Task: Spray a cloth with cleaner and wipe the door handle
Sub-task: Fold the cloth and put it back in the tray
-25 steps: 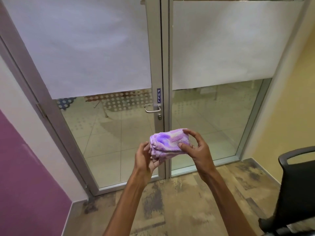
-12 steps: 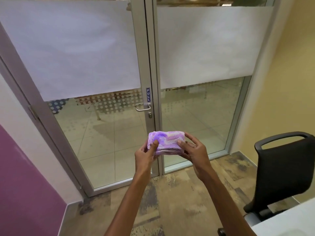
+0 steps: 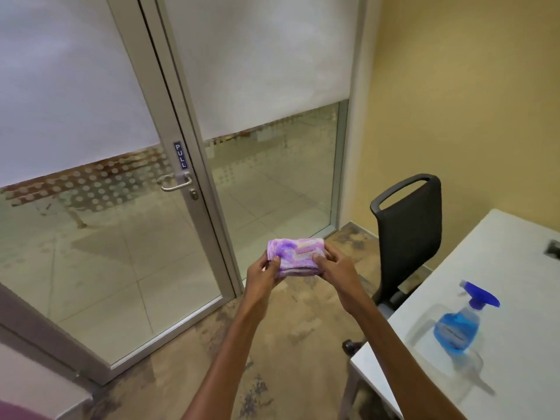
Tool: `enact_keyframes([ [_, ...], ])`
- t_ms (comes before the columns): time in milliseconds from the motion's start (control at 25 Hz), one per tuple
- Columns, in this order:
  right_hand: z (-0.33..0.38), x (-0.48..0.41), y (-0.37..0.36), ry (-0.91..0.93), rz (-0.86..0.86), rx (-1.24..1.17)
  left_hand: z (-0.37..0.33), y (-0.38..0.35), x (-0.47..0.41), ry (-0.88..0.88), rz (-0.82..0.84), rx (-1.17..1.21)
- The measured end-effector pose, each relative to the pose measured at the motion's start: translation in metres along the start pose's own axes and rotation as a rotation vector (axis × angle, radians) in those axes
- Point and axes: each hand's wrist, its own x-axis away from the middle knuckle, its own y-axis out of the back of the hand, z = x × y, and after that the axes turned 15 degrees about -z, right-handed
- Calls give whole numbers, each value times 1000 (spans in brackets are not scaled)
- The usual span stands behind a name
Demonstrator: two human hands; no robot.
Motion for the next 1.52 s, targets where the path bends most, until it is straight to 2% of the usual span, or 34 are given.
enact_keyframes([
  [160,-22,15,37,-51,-158,57,27,-27,13,58,38,-42],
  [400,-57,47,107,-181,-352,175,74,-73,43,129,233,-179],
  [520,-69,63,137,-268,-473,70,90,-95,62,128,345,-263],
  [640,-72,72,167,-311,-583,79,103,-124,74,78,413,-320],
  [800,-72,76,201,-285,-720,399,116,-167,86,138,481,-349],
  [880,-73,76,220,-288,-733,406,122,-188,90,206,495,-384],
  [1000,-80,70,246,-345,-729,237,135,-218,92,240,480,-454],
  [1080,-88,62,261,-391,-727,206,142,-235,93,272,470,-467],
  [1160,-99,56,272,-407,-754,245,152,-250,95,262,462,-561],
  [1320,-124,46,280,-413,-845,379,182,-271,98,121,478,-662],
  [1520,-158,37,282,-471,-898,516,210,-279,89,82,496,-759],
])
